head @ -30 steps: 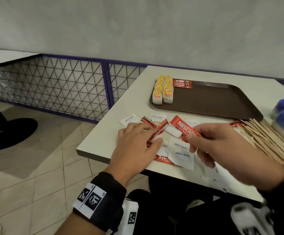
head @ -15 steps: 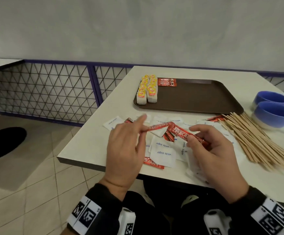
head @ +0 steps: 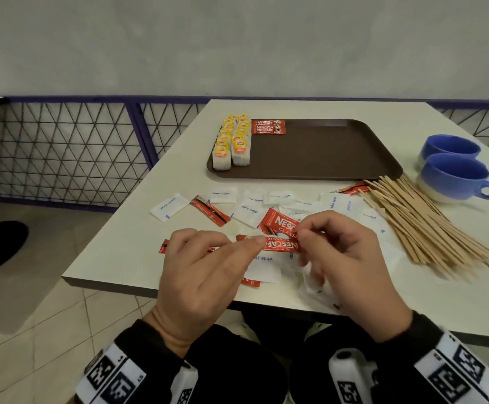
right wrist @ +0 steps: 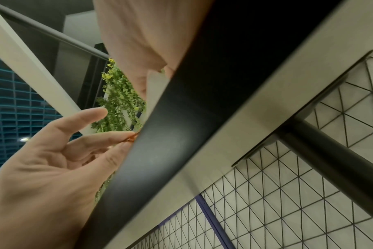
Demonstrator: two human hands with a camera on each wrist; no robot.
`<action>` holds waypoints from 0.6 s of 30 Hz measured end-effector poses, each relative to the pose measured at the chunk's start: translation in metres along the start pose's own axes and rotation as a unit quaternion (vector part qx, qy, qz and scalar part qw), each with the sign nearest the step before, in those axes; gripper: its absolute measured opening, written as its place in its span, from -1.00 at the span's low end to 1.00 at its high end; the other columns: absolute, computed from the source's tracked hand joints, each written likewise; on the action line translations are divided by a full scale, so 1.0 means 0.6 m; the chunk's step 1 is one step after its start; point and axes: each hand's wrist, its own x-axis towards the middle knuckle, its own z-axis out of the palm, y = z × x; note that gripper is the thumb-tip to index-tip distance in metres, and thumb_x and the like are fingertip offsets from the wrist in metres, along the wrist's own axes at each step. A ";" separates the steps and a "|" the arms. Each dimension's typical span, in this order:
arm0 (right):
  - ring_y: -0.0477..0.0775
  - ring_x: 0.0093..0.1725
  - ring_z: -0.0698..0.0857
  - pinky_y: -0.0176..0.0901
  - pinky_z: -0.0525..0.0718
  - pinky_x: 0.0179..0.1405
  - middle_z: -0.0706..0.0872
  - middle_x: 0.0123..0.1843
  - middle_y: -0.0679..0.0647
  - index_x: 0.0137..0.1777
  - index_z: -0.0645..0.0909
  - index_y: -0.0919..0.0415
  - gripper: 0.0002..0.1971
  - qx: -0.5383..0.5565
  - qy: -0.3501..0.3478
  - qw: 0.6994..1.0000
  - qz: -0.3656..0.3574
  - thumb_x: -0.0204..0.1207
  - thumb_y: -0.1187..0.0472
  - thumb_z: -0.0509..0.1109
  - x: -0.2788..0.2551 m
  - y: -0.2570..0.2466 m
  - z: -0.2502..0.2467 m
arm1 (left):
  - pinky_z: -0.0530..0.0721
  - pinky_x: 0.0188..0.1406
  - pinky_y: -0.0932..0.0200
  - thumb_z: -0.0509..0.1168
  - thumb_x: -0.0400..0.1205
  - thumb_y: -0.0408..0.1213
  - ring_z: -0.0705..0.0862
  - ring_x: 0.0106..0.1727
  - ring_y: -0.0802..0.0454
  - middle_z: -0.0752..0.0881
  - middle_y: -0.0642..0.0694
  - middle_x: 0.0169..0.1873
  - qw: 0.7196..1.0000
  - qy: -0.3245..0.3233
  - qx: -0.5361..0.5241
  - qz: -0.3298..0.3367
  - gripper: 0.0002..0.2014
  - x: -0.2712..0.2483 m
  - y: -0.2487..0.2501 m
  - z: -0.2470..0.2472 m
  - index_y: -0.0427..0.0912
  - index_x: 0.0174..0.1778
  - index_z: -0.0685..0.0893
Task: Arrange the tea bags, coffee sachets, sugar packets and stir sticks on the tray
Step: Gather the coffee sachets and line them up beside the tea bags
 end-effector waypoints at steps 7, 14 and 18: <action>0.03 -0.18 0.80 -0.17 0.75 -0.14 0.84 -0.12 0.05 -0.04 0.78 0.05 -0.79 -0.014 0.022 0.999 -0.033 0.48 0.40 0.60 -0.002 0.008 0.001 | 0.61 -0.02 -0.11 0.50 0.58 -0.31 0.71 -0.03 -0.06 0.83 0.08 -0.01 0.982 -0.103 -0.112 -0.109 -0.84 0.057 -0.003 -0.008 -0.14 0.06 0.83; 0.08 -0.18 0.78 -0.20 0.77 -0.21 0.85 -0.09 0.13 -0.03 0.81 0.05 -0.75 0.047 0.039 0.997 -0.037 0.45 0.44 0.59 -0.009 0.004 -0.005 | 0.63 0.02 0.22 0.38 0.62 0.17 0.64 0.02 0.36 0.72 0.36 -0.09 0.846 -0.325 -0.194 -0.375 -0.60 0.120 0.015 0.001 0.25 0.38 0.65; 0.01 -0.13 0.82 -0.28 0.75 -0.17 0.87 -0.08 0.11 0.04 0.83 0.15 -0.78 0.054 0.047 0.996 -0.044 0.47 0.43 0.57 -0.014 0.003 -0.006 | 0.64 -0.14 0.45 0.47 0.61 0.00 0.73 0.03 0.35 0.80 0.26 -0.11 0.792 -0.318 -0.276 -0.441 -0.73 0.113 0.030 -0.004 0.19 0.23 0.81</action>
